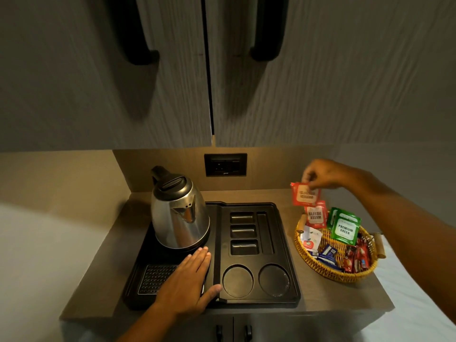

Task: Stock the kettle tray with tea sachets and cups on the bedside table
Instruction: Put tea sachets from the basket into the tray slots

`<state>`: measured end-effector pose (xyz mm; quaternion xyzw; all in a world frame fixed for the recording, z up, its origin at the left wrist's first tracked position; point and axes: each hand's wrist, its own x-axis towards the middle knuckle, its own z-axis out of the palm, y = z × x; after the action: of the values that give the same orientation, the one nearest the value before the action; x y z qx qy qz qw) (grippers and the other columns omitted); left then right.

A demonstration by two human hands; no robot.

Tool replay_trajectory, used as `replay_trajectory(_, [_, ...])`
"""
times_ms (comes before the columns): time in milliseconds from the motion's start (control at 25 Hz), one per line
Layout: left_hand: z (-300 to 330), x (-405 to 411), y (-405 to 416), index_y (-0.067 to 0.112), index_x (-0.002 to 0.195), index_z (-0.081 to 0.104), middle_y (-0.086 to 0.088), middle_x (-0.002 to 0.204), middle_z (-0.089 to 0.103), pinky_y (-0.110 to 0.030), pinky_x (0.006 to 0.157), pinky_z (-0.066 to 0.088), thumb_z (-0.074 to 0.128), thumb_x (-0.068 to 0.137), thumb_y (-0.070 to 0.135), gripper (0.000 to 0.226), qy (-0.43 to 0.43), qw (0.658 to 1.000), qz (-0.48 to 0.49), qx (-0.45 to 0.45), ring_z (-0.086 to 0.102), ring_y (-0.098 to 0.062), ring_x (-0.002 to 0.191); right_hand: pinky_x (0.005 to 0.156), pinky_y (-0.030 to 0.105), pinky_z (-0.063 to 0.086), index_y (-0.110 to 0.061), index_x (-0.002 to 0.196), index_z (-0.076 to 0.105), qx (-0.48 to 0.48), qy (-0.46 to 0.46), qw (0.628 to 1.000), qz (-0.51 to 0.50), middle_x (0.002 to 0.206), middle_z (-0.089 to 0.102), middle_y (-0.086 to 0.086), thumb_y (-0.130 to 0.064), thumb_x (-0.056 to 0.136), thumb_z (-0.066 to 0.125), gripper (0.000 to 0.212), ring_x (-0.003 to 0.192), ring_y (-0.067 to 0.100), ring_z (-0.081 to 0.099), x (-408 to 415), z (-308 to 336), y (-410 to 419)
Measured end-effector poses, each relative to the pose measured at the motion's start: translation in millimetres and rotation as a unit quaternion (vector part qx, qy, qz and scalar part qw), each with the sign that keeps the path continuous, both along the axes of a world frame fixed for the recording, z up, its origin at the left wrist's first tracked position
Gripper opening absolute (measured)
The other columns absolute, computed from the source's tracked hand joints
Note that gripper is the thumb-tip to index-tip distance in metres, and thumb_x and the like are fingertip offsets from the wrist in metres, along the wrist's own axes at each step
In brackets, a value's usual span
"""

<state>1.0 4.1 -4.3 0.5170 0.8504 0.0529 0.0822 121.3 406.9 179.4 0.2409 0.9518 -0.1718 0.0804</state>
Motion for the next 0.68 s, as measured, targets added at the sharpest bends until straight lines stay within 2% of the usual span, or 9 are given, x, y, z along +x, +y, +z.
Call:
replay_trajectory(80, [-2, -2, 0, 0.025, 0.153, -0.002, 0.006, 0.162, -0.007, -0.033, 0.121, -0.004, 0.006, 0.08, 0.083, 0.093, 0.006, 1.0, -0.003, -0.004, -0.011, -0.01, 0.148, 0.074, 0.028, 0.052, -0.015, 0.085, 0.071, -0.052, 0.054, 0.997, 0.025, 0.088, 0.07, 0.002, -0.008, 0.08, 0.07, 0.009, 0.082, 0.013, 0.065, -31, -10, -28])
replay_trajectory(160, [-4, -2, 0, 0.026, 0.153, -0.002, 0.007, 0.162, -0.006, -0.034, 0.12, -0.005, 0.007, 0.081, 0.084, 0.093, 0.002, 1.0, 0.002, 0.002, -0.012, -0.009, 0.147, 0.076, 0.028, 0.053, -0.013, 0.09, 0.073, -0.065, 0.071, 0.995, 0.028, 0.091, 0.07, 0.001, -0.009, 0.08, 0.071, 0.011, 0.085, 0.012, 0.065, -64, -34, -56])
replay_trajectory(320, [-4, -2, -2, 0.026, 0.152, -0.003, 0.007, 0.162, -0.008, -0.033, 0.119, -0.008, 0.007, 0.081, 0.084, 0.092, -0.003, 1.0, 0.0, 0.001, -0.015, -0.007, 0.146, 0.082, 0.033, 0.053, -0.016, 0.089, 0.072, -0.08, 0.045, 0.996, 0.009, 0.097, 0.071, 0.001, -0.018, 0.083, 0.07, 0.007, 0.093, 0.014, 0.065, -108, -79, -78])
replay_trajectory(520, [-2, 0, -1, 0.026, 0.151, -0.004, 0.008, 0.161, -0.009, -0.031, 0.119, -0.008, 0.009, 0.082, 0.083, 0.09, -0.004, 1.0, 0.0, 0.009, -0.015, -0.007, 0.146, 0.063, 0.022, 0.046, -0.02, 0.085, 0.069, -0.086, 0.018, 0.996, 0.01, 0.092, 0.068, -0.002, -0.022, 0.085, 0.067, 0.002, 0.088, 0.012, 0.063, -129, -95, -81])
replay_trajectory(600, [-2, -1, -2, 0.027, 0.151, -0.005, 0.009, 0.16, -0.011, -0.03, 0.118, -0.009, 0.009, 0.082, 0.083, 0.09, -0.005, 1.0, 0.002, 0.007, -0.016, -0.006, 0.145, 0.066, 0.023, 0.047, -0.018, 0.088, 0.069, -0.096, 0.028, 0.995, 0.004, 0.095, 0.069, -0.001, -0.022, 0.084, 0.068, 0.006, 0.091, 0.014, 0.064, -133, -99, -80])
replay_trajectory(680, [-1, -1, -1, 0.027, 0.151, -0.006, 0.011, 0.158, -0.013, -0.03, 0.118, -0.009, 0.009, 0.082, 0.083, 0.09, -0.005, 1.0, 0.004, -0.001, -0.015, -0.007, 0.146, 0.075, 0.029, 0.052, -0.017, 0.09, 0.069, -0.095, 0.027, 0.995, -0.005, 0.099, 0.07, 0.003, -0.023, 0.084, 0.068, 0.009, 0.096, 0.017, 0.065, -133, -108, -80])
